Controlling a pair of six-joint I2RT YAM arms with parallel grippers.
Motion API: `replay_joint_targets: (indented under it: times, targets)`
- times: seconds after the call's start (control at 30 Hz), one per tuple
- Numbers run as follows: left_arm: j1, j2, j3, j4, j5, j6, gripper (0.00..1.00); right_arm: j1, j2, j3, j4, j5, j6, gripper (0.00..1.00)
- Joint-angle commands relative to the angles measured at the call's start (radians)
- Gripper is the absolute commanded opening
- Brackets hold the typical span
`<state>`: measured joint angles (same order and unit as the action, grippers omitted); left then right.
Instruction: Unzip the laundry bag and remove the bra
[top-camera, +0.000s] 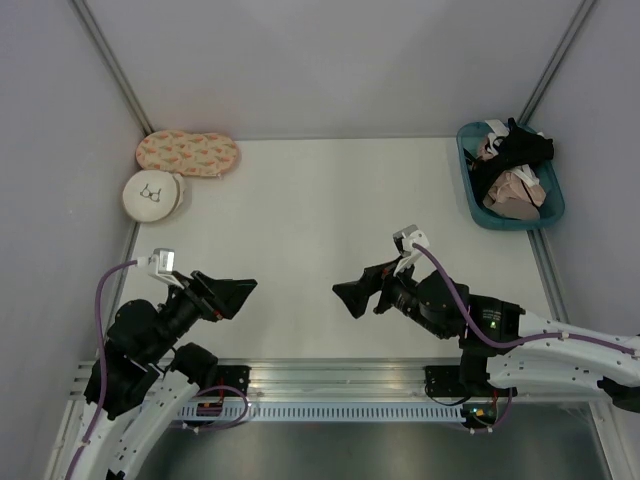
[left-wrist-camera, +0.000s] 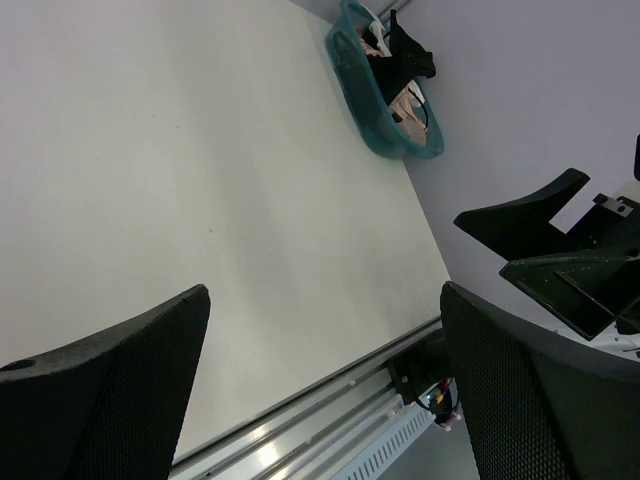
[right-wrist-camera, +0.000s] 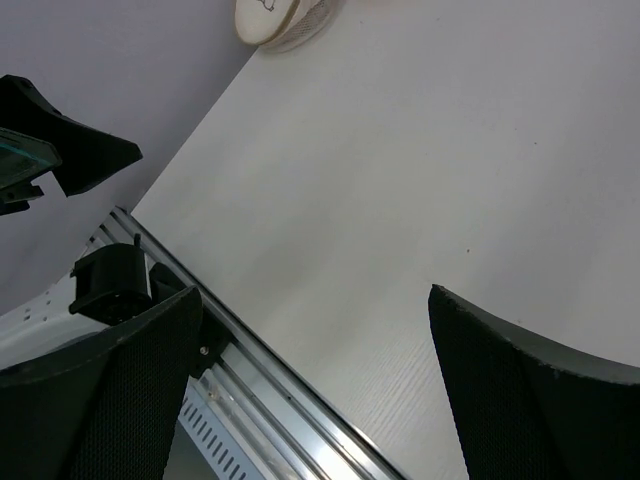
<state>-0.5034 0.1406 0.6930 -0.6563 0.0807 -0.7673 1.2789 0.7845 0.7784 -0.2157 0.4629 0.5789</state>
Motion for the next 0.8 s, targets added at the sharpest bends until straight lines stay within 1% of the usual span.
replay_joint_targets:
  times: [0.0, 0.13, 0.27, 0.37, 0.47, 0.57, 0.6, 0.63, 0.67, 0.7, 0.73, 0.77]
  targets:
    - [-0.001, -0.007, 0.033, 0.021, 0.01, -0.024, 0.99, 0.004, -0.008, 0.001, 0.049, -0.018, -0.007, 0.98]
    - [-0.001, -0.027, 0.025, 0.027, 0.005, -0.021, 0.99, 0.005, 0.01, 0.005, 0.048, -0.013, -0.014, 0.98]
    - [-0.001, -0.035, 0.0, 0.026, 0.005, -0.027, 0.99, 0.005, 0.053, 0.031, 0.033, 0.028, -0.007, 0.98]
    - [-0.001, -0.015, -0.036, 0.029, 0.016, -0.093, 0.99, 0.004, 0.094, 0.05, 0.029, 0.025, -0.007, 0.98]
    - [-0.001, 0.036, -0.073, 0.046, -0.007, -0.165, 1.0, 0.005, 0.096, 0.051, 0.019, 0.028, -0.004, 0.98]
    - [-0.001, 0.094, -0.105, 0.102, -0.073, -0.199, 0.99, 0.005, 0.072, 0.036, 0.016, 0.036, 0.004, 0.98]
    - [-0.001, 0.141, -0.113, 0.119, -0.076, -0.211, 0.99, 0.005, 0.064, 0.032, 0.016, 0.039, 0.01, 0.98]
    - [-0.001, 0.172, -0.128, 0.171, -0.128, -0.23, 0.99, 0.004, 0.059, 0.021, 0.019, 0.039, 0.015, 0.98]
    - [-0.001, 0.198, -0.138, 0.202, -0.143, -0.24, 0.99, 0.004, 0.049, 0.016, 0.019, 0.039, 0.021, 0.98]
    - [-0.001, 0.258, -0.145, 0.231, -0.163, -0.263, 0.99, 0.004, 0.047, 0.012, 0.022, 0.034, 0.027, 0.98]
    - [0.0, 0.284, -0.165, 0.313, -0.206, -0.27, 0.99, 0.004, 0.045, -0.001, 0.03, 0.022, 0.036, 0.98]
    - [0.0, 0.31, -0.176, 0.351, -0.234, -0.279, 0.99, 0.005, 0.045, -0.005, 0.033, 0.019, 0.044, 0.98]
